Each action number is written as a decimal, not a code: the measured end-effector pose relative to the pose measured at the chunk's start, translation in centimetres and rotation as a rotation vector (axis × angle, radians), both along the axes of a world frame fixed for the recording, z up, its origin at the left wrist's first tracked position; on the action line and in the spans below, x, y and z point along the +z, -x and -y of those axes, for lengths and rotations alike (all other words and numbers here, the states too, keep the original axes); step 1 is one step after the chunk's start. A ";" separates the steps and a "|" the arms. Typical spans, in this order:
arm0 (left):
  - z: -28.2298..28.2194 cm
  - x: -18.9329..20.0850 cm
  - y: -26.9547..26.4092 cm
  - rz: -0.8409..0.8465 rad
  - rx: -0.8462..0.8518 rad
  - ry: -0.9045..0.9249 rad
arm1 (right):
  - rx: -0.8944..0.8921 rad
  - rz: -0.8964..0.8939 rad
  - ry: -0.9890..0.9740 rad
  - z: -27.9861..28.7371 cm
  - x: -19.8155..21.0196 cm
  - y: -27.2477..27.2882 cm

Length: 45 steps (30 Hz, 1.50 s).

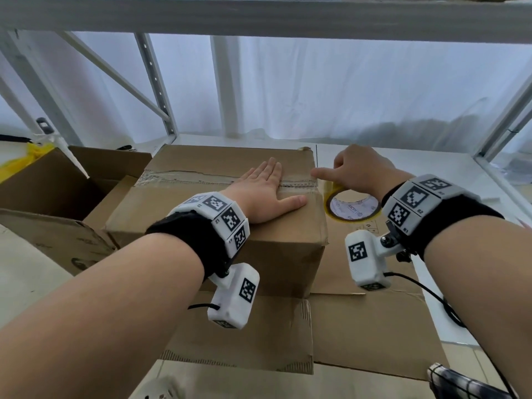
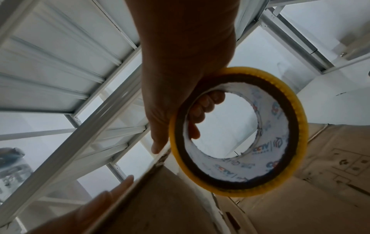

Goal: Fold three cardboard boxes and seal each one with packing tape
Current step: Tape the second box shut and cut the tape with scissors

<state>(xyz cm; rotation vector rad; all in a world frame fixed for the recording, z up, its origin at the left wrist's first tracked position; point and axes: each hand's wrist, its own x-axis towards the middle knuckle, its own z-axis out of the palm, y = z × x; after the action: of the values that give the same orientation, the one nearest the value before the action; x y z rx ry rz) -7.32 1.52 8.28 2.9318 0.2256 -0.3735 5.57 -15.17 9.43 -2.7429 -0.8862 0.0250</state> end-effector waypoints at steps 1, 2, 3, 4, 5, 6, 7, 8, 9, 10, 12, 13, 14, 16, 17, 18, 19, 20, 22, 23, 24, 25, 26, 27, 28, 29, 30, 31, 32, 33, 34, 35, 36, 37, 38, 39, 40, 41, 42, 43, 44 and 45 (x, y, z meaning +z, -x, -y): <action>0.0 0.0 0.0 -0.001 -0.001 0.000 | -0.002 -0.004 -0.008 0.0 -0.3 -0.1; 0.0 -0.1 0.0 -0.004 -0.001 -0.003 | -0.004 -0.009 -0.016 0.1 -0.6 -0.3; 0.0 -0.1 0.0 -0.006 0.000 -0.007 | -0.005 -0.015 -0.026 0.1 -1.0 -0.4; -0.1 -0.1 -0.1 -0.006 0.000 -0.011 | -0.003 -0.021 -0.040 0.1 -1.3 -0.5; 0.0 0.0 -0.1 -0.007 -0.001 -0.014 | 0.001 -0.031 -0.060 0.2 -1.6 -0.5; 0.0 0.0 -0.1 -0.006 -0.002 -0.016 | 0.006 -0.044 -0.081 0.2 -1.9 -0.5; 0.1 0.0 0.0 -0.004 -0.004 -0.020 | 0.012 -0.052 -0.094 0.2 -2.1 -0.4; 0.1 -0.1 0.1 0.000 -0.007 -0.024 | 0.018 -0.055 -0.092 0.3 -2.3 -0.3; 0.1 0.0 0.2 0.004 -0.010 -0.028 | 0.026 -0.050 -0.080 0.2 -2.5 -0.2; 0.0 0.1 0.3 0.005 -0.009 -0.032 | 0.031 -0.040 -0.061 0.2 -2.4 -0.1; 0.5 0.5 0.1 -0.012 0.007 -0.045 | 0.025 -0.020 -0.017 0.1 -2.1 -0.1; 1.2 0.6 -0.2 -0.025 0.009 -0.051 | 0.019 -0.009 0.007 -0.1 -1.9 -0.1; 2.0 0.7 -0.6 -0.037 0.002 -0.056 | 0.009 -0.001 0.033 -0.2 -1.8 -0.1; 4.1 0.6 -1.3 -0.041 -0.037 -0.051 | -0.015 -0.011 0.064 -0.4 -1.6 -0.2; 4.9 0.6 -1.6 -0.032 -0.051 -0.038 | -0.017 -0.028 0.070 -0.4 -1.5 -0.1; 5.4 0.5 -1.7 -0.021 -0.059 -0.026 | -0.008 -0.034 0.097 -0.2 -1.5 0.1; 5.4 0.5 -1.7 -0.011 -0.067 -0.018 | 0.022 -0.015 0.142 -0.1 -1.4 0.4; 5.0 0.6 -1.4 -0.006 -0.075 -0.012 | 0.049 0.000 0.182 -0.1 -1.4 0.7; 3.1 0.6 -0.3 -0.007 -0.069 -0.004 | 0.033 0.000 0.164 -0.3 -1.3 1.3; 1.9 0.6 0.4 -0.008 -0.051 -0.007 | 0.003 -0.021 0.134 -0.4 -1.3 1.2; 0.6 0.7 1.2 -0.010 -0.026 -0.015 | -0.022 -0.031 0.111 -0.5 -1.3 1.1; -0.5 0.7 1.9 -0.016 0.002 -0.024 | -0.039 -0.041 0.086 -0.7 -1.4 1.0; -1.5 0.7 2.6 -0.027 0.029 -0.028 | -0.054 -0.066 0.071 -0.8 -1.5 1.0; -2.1 0.8 3.2 -0.040 0.052 -0.029 | -0.063 -0.088 0.057 -0.9 -1.6 1.1; -2.4 0.9 3.5 -0.047 0.072 -0.033 | -0.077 -0.102 0.040 -0.9 -1.7 1.3; -2.3 1.0 3.5 -0.050 0.091 -0.044 | -0.091 -0.096 0.023 -0.9 -1.8 1.5; -1.7 1.1 3.2 -0.050 0.110 -0.060 | -0.111 -0.086 0.016 -0.8 -1.8 1.7; -0.8 1.3 2.7 -0.058 0.128 -0.072 | -0.125 -0.071 0.013 -0.7 -1.8 1.8; 0.3 1.5 2.2 -0.071 0.142 -0.078 | -0.135 -0.055 0.010 -0.7 -1.8 1.9; 1.5 1.7 1.6 -0.086 0.148 -0.078 | -0.140 -0.045 0.004 -0.5 -1.8 2.0; 2.7 1.8 1.2 -0.100 0.147 -0.072 | -0.147 -0.045 -0.005 -0.4 -1.8 2.0; 3.7 1.7 0.8 -0.108 0.144 -0.066 | -0.151 -0.046 -0.021 -0.3 -1.8 2.1; 4.4 1.6 0.4 -0.110 0.145 -0.067 | -0.159 -0.047 -0.036 -0.1 -1.8 2.1; 4.9 1.4 0.1 -0.105 0.150 -0.074 | -0.166 -0.042 -0.050 0.1 -1.8 2.2; 5.2 1.2 -0.1 -0.098 0.156 -0.082 | -0.169 -0.033 -0.061 0.3 -1.9 2.2; 5.4 1.1 -0.2 -0.091 0.161 -0.088 | -0.164 -0.017 -0.072 0.4 -2.0 2.4; 5.5 1.1 -0.3 -0.087 0.165 -0.090 | -0.151 -0.007 -0.079 0.5 -2.0 2.5; 5.7 1.1 -0.3 -0.089 0.167 -0.086 | -0.137 -0.006 -0.083 0.5 -2.1 2.7; 5.8 1.2 -0.3 -0.097 0.164 -0.084 | -0.123 -0.014 -0.087 0.5 -2.1 2.8; 6.0 1.3 -0.3 -0.106 0.151 -0.085 | -0.116 -0.026 -0.093 0.5 -2.0 3.0; 6.2 1.5 -0.2 -0.117 0.127 -0.089 | -0.117 -0.041 -0.102 0.6 -1.8 3.2; 6.3 1.7 -0.1 -0.131 0.094 -0.091 | -0.124 -0.060 -0.118 0.8 -1.6 3.4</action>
<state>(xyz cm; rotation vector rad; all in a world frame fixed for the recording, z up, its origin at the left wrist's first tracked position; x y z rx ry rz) -7.18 -4.74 10.02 2.9735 0.4077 -0.5557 2.13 -15.98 7.84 -2.6668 -0.6776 0.0313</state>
